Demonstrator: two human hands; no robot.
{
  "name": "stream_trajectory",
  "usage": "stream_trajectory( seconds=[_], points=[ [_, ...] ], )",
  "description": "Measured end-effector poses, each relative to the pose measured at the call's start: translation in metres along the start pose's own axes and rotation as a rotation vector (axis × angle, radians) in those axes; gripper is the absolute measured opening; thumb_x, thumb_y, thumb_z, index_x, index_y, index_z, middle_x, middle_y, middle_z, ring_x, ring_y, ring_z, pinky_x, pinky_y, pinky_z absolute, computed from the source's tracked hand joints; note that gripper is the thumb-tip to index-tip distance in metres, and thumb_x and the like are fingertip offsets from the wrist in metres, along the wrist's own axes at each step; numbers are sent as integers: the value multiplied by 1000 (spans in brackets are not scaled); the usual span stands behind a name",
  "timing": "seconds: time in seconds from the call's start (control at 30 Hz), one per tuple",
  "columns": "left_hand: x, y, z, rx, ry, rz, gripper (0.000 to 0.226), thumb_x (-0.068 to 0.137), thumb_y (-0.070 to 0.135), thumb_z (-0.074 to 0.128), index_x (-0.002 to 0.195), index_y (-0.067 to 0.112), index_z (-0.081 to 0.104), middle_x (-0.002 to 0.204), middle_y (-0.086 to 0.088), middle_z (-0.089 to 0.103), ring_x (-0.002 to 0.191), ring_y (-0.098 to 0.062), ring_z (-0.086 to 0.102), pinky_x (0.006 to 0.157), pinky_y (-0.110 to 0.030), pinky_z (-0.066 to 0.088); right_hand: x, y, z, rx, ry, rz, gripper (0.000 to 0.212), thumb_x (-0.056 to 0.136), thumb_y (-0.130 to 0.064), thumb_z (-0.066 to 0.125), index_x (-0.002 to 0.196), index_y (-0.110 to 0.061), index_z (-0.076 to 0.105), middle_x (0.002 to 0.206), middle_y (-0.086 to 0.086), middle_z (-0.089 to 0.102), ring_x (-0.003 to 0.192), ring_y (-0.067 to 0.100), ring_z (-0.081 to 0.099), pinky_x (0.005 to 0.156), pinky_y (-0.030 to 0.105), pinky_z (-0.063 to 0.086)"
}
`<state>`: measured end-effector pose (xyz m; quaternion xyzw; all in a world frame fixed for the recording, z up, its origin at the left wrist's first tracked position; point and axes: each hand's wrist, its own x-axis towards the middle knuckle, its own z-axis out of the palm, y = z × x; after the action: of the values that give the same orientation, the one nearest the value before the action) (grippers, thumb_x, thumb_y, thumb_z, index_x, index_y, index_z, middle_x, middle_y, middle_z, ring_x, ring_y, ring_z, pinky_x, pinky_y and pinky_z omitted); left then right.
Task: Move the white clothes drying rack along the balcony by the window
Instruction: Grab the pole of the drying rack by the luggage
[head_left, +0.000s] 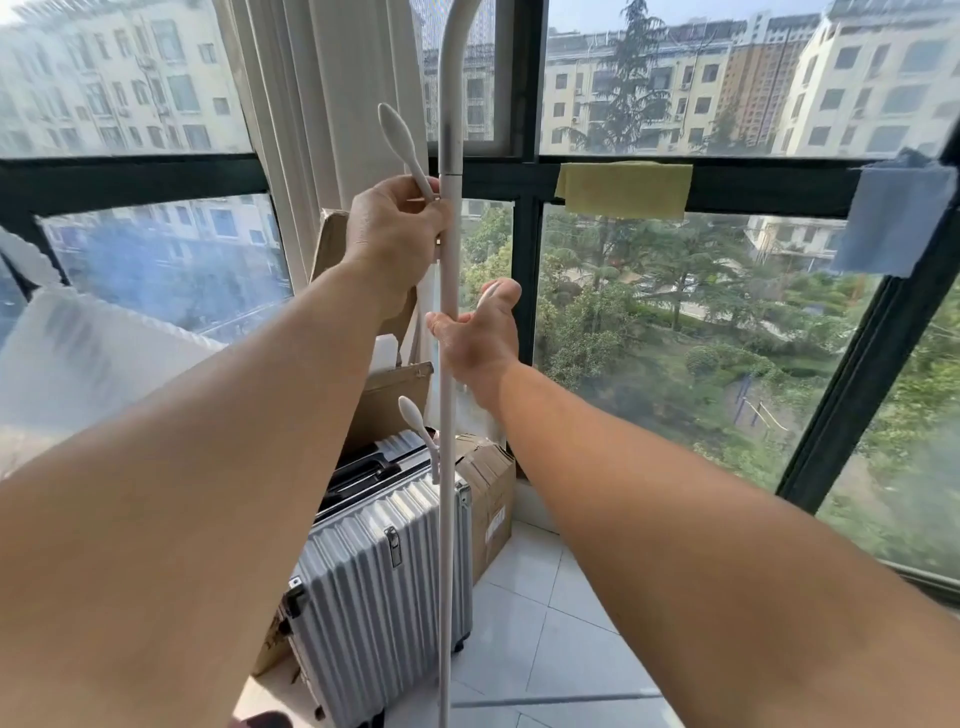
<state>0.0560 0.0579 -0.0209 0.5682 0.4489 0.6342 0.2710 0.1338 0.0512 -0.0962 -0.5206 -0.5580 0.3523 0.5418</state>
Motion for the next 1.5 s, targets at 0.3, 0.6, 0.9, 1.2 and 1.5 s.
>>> stream_trajectory(
  seconds=[0.3, 0.6, 0.9, 1.2, 1.5],
  points=[
    [14, -5, 55, -1, -50, -5, 9, 88, 15, 62, 95, 18, 68, 79, 6, 64, 69, -6, 60, 54, -12, 51, 36, 19, -42, -99, -2, 11, 63, 88, -20, 60, 132, -11, 15, 108, 1, 35, 95, 18, 45, 101, 44, 46],
    [34, -9, 131, 25, -123, -2, 11, 89, 18, 61, 98, 14, 66, 79, 6, 63, 73, -9, 60, 68, -22, 56, 82, 40, -103, -75, 68, 42, 48, 88, -15, 60, 112, -16, 19, 93, 4, 46, 79, 18, 52, 65, 22, 44],
    [46, -12, 210, -24, -208, -13, 14, 87, 16, 64, 75, 24, 63, 75, 4, 66, 70, -10, 64, 60, -21, 54, 113, 63, -175, -90, 137, -1, 43, 86, -14, 58, 103, -19, 18, 97, 7, 48, 79, 21, 56, 63, 23, 47],
    [52, -11, 289, -61, -283, -21, 7, 84, 18, 68, 80, 23, 66, 75, 7, 68, 65, -6, 64, 62, -22, 58, 137, 88, -247, -110, 277, -8, 41, 80, -20, 65, 95, -15, 28, 71, -5, 46, 58, 6, 47, 36, 8, 35],
    [79, -23, 343, -142, -524, -23, 7, 88, 13, 61, 88, 20, 65, 78, 4, 66, 69, -10, 61, 62, -21, 53, 158, 106, -284, -176, 402, 59, 36, 76, -32, 66, 92, -12, 42, 74, -5, 51, 64, 9, 52, 54, 26, 41]
  ],
)
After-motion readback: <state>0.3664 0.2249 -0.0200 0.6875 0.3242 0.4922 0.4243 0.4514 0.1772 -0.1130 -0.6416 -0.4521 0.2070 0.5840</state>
